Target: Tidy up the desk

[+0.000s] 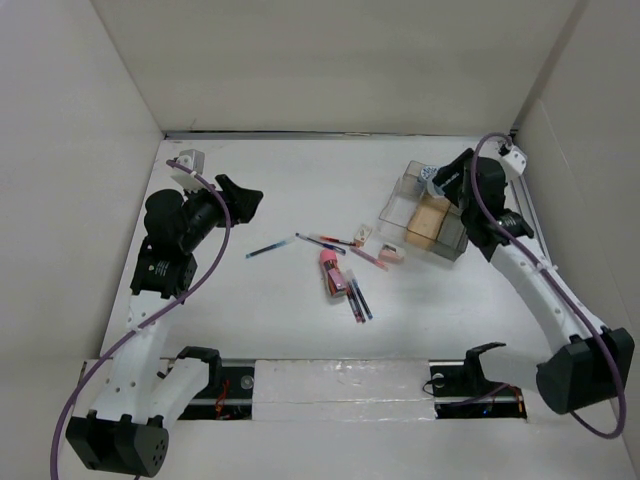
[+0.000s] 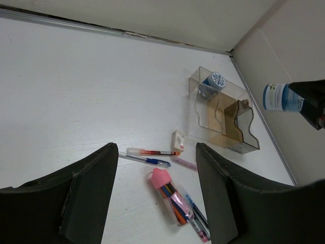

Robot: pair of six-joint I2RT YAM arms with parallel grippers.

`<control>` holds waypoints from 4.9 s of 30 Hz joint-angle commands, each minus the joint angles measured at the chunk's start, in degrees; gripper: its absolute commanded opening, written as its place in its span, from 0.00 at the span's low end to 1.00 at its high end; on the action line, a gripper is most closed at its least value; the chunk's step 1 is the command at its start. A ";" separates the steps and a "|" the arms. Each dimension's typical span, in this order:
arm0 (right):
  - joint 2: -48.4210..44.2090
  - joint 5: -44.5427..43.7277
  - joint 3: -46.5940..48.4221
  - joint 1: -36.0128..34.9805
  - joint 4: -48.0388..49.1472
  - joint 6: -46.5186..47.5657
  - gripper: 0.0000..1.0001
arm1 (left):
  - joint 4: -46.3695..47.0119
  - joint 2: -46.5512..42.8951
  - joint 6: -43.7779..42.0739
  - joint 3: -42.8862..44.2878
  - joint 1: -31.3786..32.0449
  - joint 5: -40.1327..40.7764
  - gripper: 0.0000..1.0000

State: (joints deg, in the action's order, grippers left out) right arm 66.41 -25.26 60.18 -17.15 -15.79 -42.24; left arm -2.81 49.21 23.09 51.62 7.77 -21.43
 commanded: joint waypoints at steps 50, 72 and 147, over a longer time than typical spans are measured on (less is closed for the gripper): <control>35.55 0.21 21.47 18.30 4.37 2.60 0.93 | 3.16 0.45 0.20 0.42 -0.21 -1.25 0.58; 15.06 10.66 -5.86 -28.54 7.37 5.94 0.50 | 2.98 -0.96 -0.15 0.42 -0.21 -0.19 0.58; 5.04 26.54 -14.66 7.92 15.18 -12.17 0.38 | 3.07 -1.31 0.20 -0.02 -0.21 -1.16 0.58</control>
State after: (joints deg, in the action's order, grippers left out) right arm 70.78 -6.02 43.03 -10.11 -6.33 -55.16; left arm -2.39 48.62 23.22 51.59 7.77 -21.67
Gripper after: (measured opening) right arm 0.590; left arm 0.577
